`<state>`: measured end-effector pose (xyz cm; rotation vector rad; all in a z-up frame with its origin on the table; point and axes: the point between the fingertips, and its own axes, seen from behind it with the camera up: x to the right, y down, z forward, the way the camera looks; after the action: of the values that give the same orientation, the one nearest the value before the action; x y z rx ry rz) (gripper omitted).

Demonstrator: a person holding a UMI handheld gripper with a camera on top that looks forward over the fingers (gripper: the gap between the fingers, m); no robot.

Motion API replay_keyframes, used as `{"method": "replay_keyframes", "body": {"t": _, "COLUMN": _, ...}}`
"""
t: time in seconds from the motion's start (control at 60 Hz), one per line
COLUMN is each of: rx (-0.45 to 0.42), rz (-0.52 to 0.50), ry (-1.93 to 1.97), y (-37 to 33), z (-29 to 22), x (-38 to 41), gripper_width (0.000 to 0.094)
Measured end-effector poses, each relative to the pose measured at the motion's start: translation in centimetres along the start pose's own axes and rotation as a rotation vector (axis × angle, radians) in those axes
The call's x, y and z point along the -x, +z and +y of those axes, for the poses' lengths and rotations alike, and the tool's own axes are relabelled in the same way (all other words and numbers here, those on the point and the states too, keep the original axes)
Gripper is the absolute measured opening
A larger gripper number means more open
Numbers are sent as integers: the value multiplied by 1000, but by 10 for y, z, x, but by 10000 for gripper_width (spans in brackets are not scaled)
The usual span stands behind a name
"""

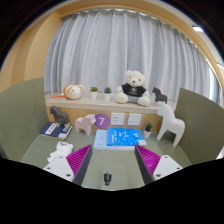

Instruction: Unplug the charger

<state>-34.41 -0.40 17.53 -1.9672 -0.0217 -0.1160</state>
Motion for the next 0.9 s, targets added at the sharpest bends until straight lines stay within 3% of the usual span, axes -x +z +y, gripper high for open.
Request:
{"method": "replay_keyframes", "body": {"t": 0.15, "rx": -31, "rz": -18, "ry": 21, "y": -76, "z": -16, "x": 13, "gripper_width": 861}}
{"method": "replay_keyframes", "body": {"t": 0.4, "rx": -11, "rz": 0, "ry": 64, "y": -167, "z": 13, "x": 20, "gripper_width": 856}}
{"method": "replay_keyframes", "body": {"t": 0.9, "rx": 69, "rz": 27, "ry": 59, "y": -227, "z": 57, "x": 22, "gripper_width": 857}}
